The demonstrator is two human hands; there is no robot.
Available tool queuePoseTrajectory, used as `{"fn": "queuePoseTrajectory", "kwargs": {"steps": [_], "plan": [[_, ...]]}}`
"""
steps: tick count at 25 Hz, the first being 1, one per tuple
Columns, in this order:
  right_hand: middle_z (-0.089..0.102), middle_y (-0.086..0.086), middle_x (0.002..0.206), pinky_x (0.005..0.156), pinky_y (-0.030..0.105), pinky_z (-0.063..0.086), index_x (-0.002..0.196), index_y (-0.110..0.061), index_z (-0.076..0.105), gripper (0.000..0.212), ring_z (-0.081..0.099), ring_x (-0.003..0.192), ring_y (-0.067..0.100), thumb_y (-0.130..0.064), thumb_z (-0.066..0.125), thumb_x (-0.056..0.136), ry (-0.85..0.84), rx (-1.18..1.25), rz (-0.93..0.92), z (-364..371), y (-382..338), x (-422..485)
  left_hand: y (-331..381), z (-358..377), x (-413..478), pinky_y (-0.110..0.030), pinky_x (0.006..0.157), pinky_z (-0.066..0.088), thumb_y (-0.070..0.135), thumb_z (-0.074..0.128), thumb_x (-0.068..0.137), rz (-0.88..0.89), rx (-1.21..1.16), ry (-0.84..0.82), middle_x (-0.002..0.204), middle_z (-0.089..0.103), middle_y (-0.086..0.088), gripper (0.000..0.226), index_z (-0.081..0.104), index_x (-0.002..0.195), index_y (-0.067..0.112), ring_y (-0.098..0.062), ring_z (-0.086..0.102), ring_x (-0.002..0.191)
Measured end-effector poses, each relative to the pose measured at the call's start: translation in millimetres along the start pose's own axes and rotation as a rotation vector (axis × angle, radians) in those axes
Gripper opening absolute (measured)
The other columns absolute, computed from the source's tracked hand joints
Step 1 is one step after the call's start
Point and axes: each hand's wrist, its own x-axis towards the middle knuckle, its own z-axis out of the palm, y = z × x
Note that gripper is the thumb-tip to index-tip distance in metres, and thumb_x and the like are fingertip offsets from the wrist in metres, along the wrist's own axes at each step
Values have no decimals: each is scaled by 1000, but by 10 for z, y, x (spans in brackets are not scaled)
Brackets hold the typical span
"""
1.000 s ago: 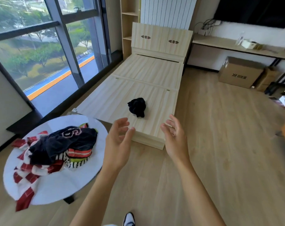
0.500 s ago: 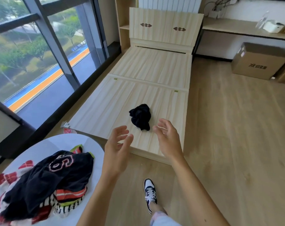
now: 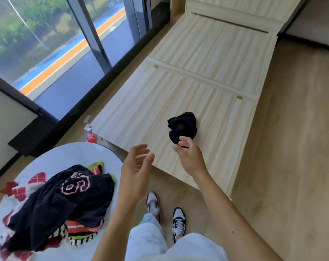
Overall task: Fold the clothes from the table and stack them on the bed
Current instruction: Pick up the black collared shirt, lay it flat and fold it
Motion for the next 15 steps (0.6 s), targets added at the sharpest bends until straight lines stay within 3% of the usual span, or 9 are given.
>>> {"fn": "queuePoseTrajectory", "kwargs": {"steps": [5,9,15], "plan": [[57,1,138,88,23,42,143,-22,49,50,57,112,9,-33,64,96,63,-11,139,30,192,843,-262,511,1023,-8,74,43,27,59,99,-96,4,-191,109,68,13,21,63,120,25,6,63,99],[57,1,139,81,18,43,144,-21,49,53,59,114,11,-34,65,95,145,-49,223,1,448,1631,-573,1042,2041,1,70,40,28,58,100,-102,92,-342,108,65,15,27,62,125,18,7,60,99],[52,5,144,98,35,50,148,-22,44,63,56,126,19,-28,69,91,137,-133,280,185,1290,2897,-1408,1799,3182,4,66,38,30,58,100,-105,226,-408,108,62,11,29,60,126,18,9,56,92]]}}
